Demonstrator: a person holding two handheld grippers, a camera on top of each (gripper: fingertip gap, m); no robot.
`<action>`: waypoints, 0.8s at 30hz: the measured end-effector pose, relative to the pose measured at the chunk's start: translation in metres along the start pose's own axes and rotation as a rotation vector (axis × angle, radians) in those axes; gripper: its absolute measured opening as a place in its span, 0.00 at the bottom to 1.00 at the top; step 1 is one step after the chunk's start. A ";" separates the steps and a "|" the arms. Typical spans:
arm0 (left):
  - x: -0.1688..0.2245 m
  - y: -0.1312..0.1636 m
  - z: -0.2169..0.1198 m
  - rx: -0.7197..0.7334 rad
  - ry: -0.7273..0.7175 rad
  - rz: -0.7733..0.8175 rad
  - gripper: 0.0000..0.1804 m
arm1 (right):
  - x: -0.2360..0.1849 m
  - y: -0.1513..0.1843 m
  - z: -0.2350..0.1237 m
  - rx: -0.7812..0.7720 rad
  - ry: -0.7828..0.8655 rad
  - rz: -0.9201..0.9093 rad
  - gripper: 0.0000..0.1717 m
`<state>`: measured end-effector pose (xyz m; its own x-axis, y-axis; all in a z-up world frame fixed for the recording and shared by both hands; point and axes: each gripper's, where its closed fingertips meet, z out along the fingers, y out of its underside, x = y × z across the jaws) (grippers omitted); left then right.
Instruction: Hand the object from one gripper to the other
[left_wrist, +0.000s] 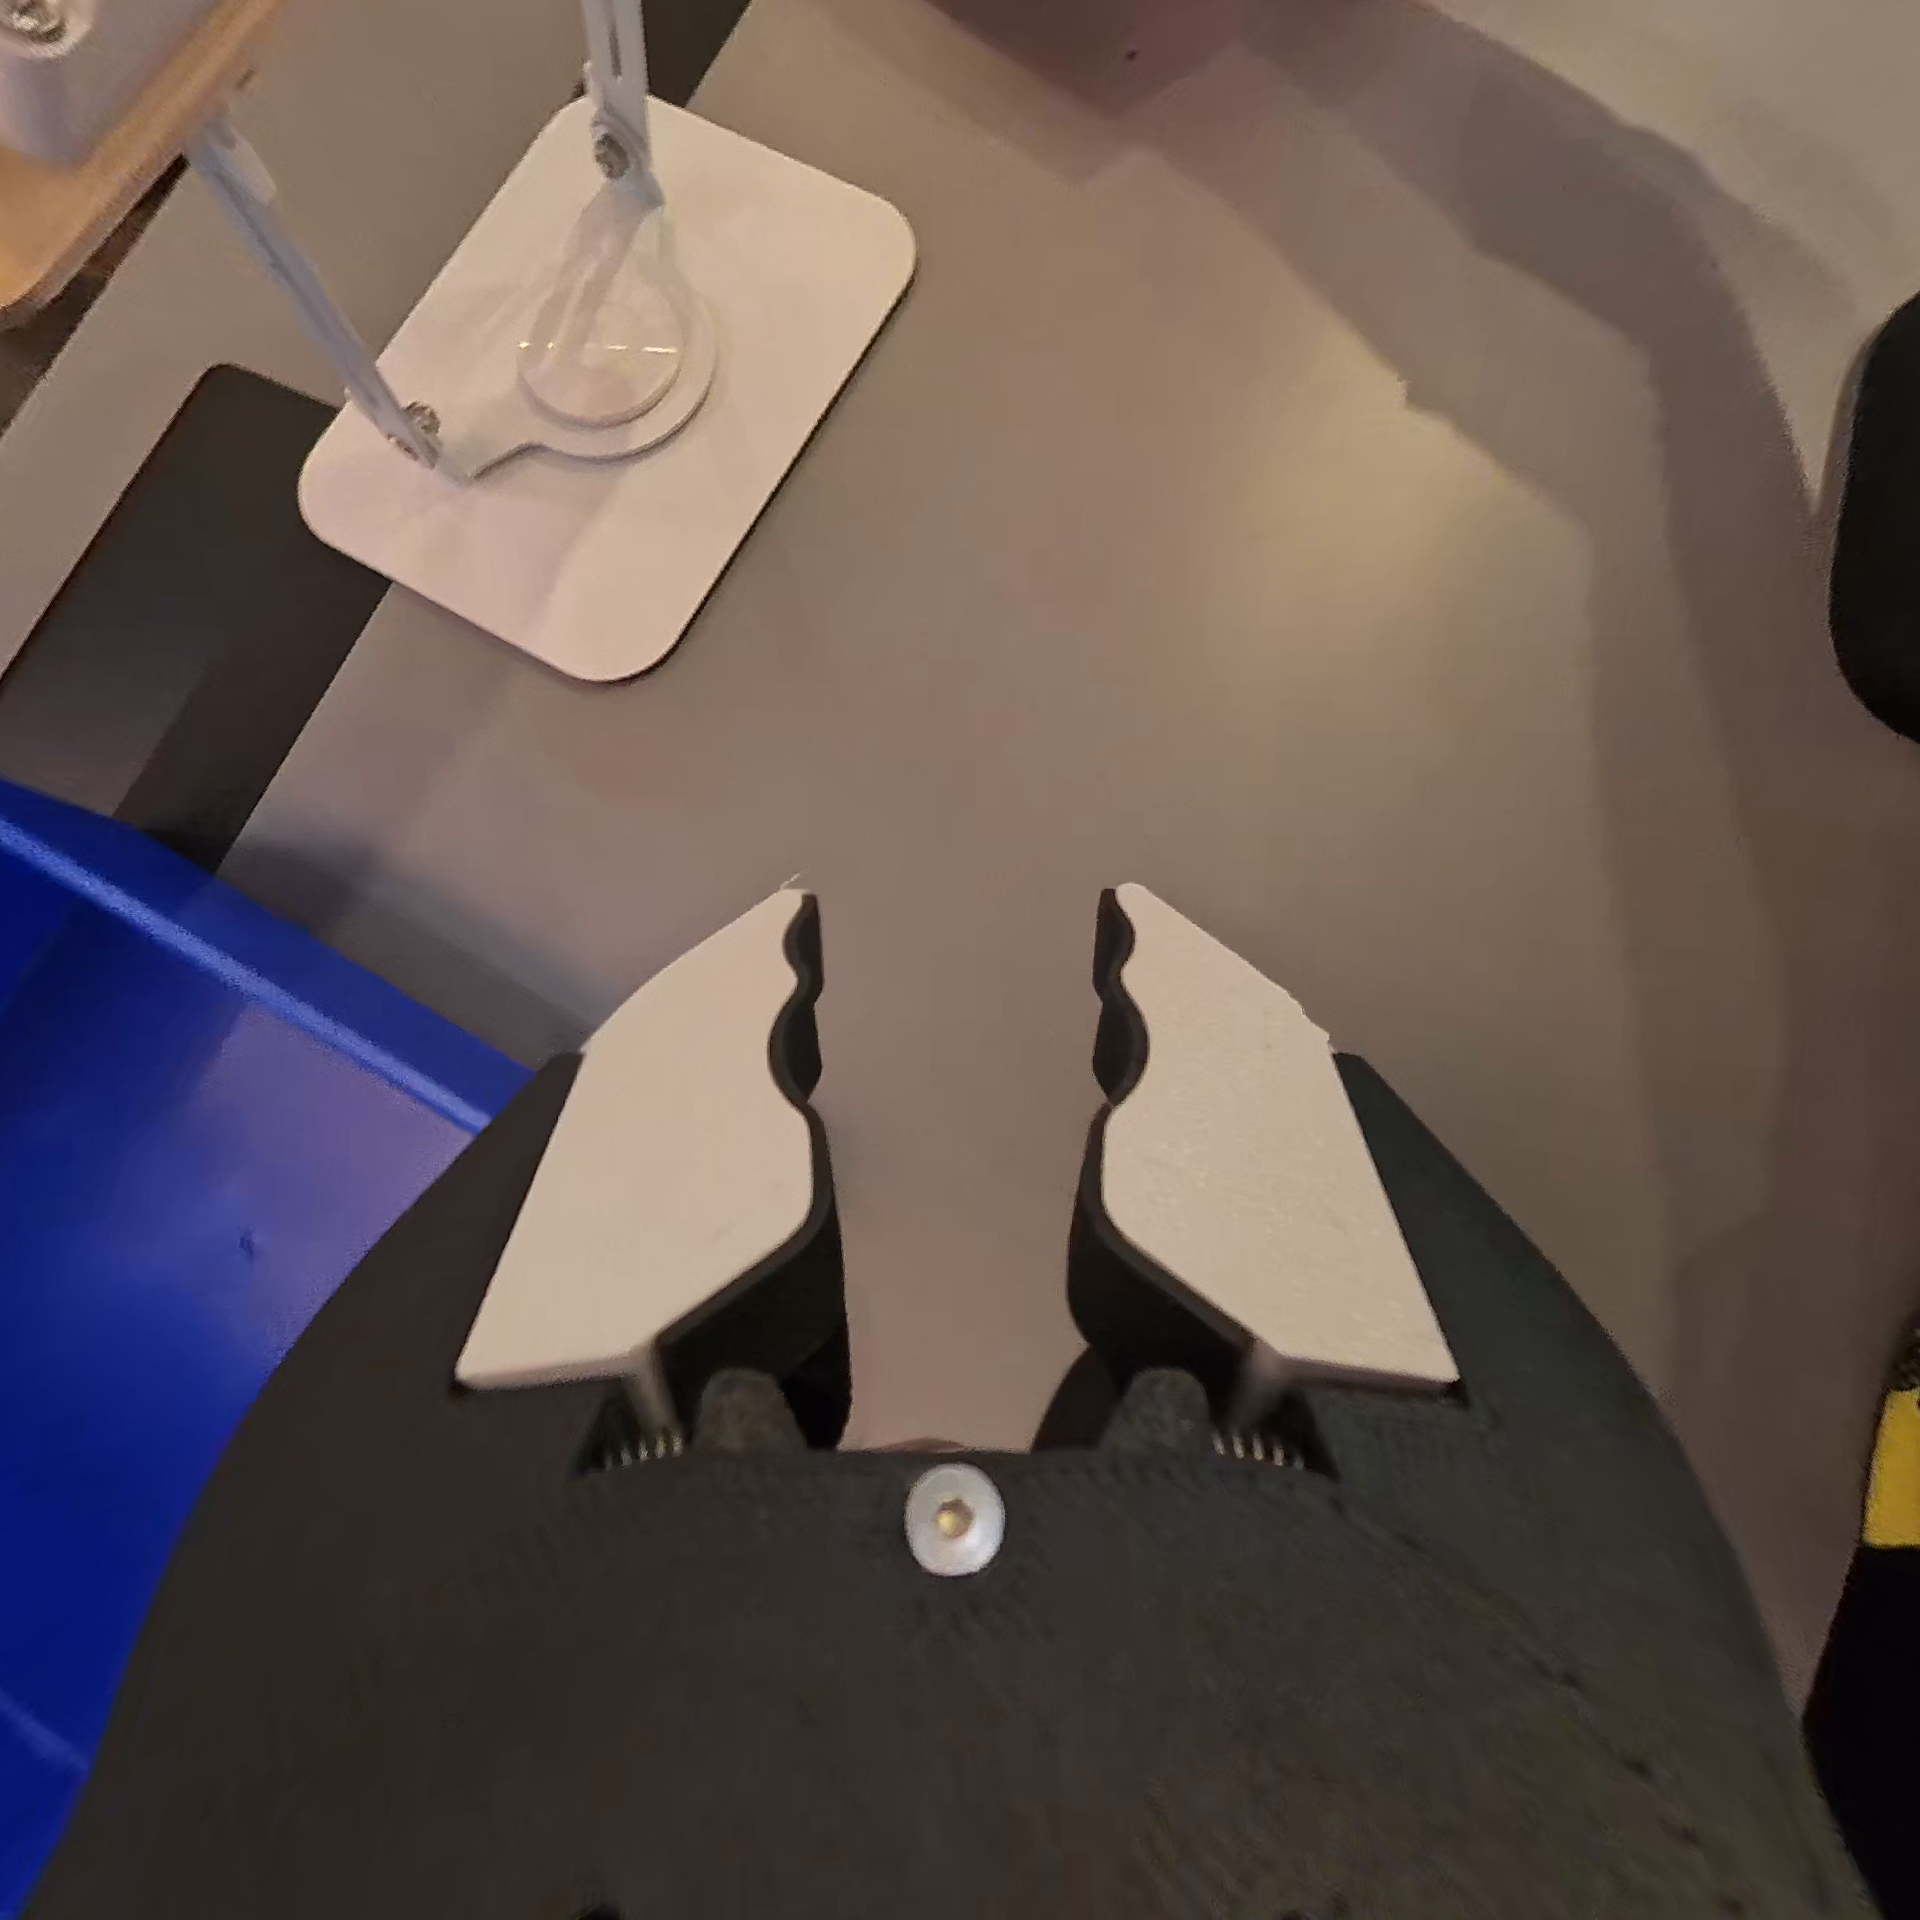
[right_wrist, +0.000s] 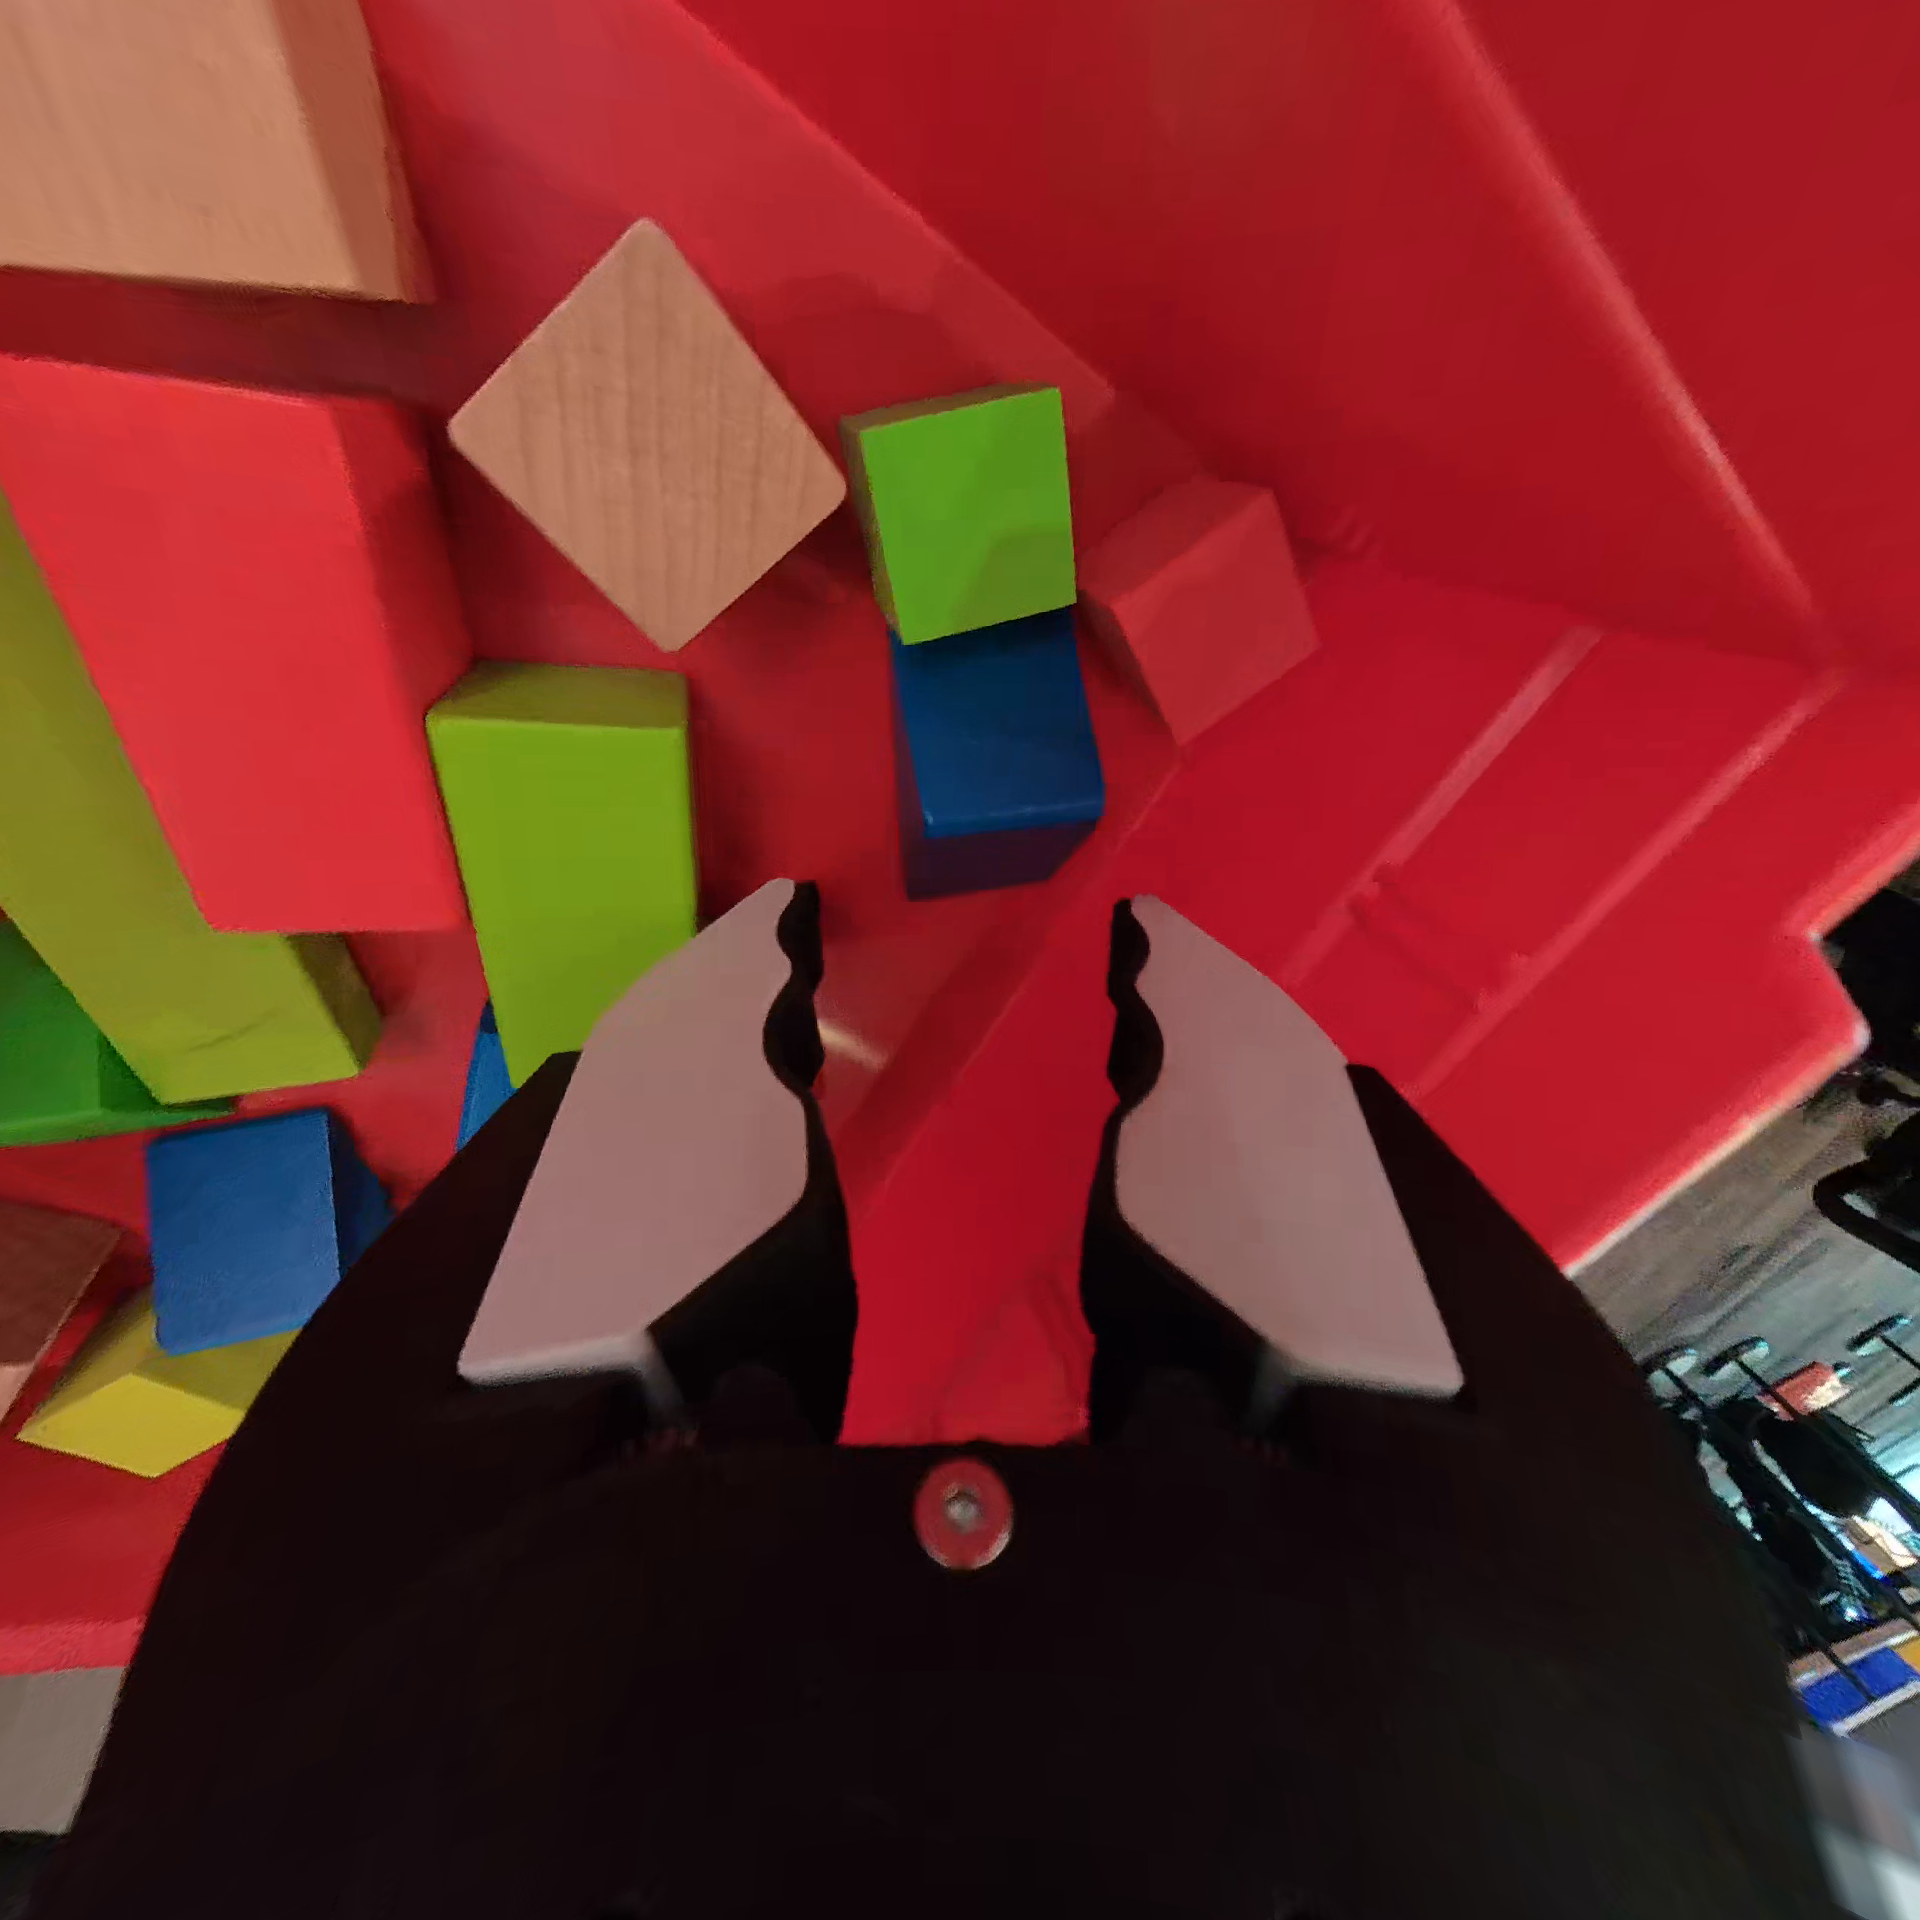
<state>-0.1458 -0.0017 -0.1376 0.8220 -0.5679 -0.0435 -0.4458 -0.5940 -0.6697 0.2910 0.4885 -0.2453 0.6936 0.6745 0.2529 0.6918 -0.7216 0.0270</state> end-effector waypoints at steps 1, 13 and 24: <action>-0.001 0.002 -0.002 0.007 -0.020 -0.023 0.32 | 0.000 0.001 -0.004 0.015 0.007 -0.001 0.32; 0.012 -0.004 0.004 0.179 -0.023 -0.220 0.50 | 0.007 0.039 -0.097 0.352 0.144 0.060 0.58; 0.030 -0.020 0.088 0.170 0.059 -0.190 0.66 | -0.288 0.104 -0.167 0.810 -0.361 -0.391 0.75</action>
<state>-0.0805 0.0432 -0.1911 0.8610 -0.4905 0.1343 -0.2155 -0.5911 -0.7773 0.1299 0.1936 -0.1539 0.3113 0.9489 0.0519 0.7220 -0.2006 -0.6622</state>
